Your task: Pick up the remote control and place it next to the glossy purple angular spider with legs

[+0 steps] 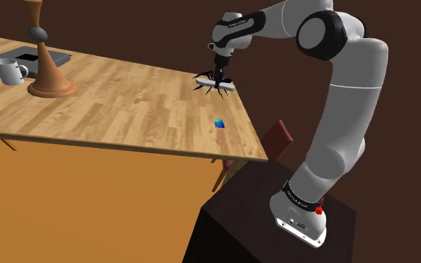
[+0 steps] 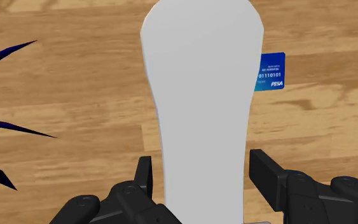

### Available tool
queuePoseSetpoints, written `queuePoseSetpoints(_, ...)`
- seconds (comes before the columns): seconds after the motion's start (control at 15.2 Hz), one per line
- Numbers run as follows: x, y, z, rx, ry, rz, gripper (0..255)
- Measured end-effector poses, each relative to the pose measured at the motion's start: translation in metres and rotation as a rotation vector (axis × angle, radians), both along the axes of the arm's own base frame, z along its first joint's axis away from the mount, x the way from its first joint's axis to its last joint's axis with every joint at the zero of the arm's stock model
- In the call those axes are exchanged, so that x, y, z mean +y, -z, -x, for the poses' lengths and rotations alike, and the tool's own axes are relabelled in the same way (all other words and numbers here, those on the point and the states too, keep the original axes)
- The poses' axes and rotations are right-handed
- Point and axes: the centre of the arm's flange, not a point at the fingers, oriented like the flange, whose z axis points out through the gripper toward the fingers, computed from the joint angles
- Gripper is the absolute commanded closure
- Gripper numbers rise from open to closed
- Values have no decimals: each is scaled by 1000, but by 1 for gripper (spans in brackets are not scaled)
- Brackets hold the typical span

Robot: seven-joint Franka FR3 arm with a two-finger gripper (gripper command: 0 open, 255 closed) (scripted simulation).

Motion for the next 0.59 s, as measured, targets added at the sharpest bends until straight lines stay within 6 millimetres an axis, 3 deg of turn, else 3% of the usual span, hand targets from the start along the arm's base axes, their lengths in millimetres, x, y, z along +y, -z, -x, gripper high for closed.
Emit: queuePoseSetpoints(0.59, -118, -1, -18, 0, 1, 0, 255)
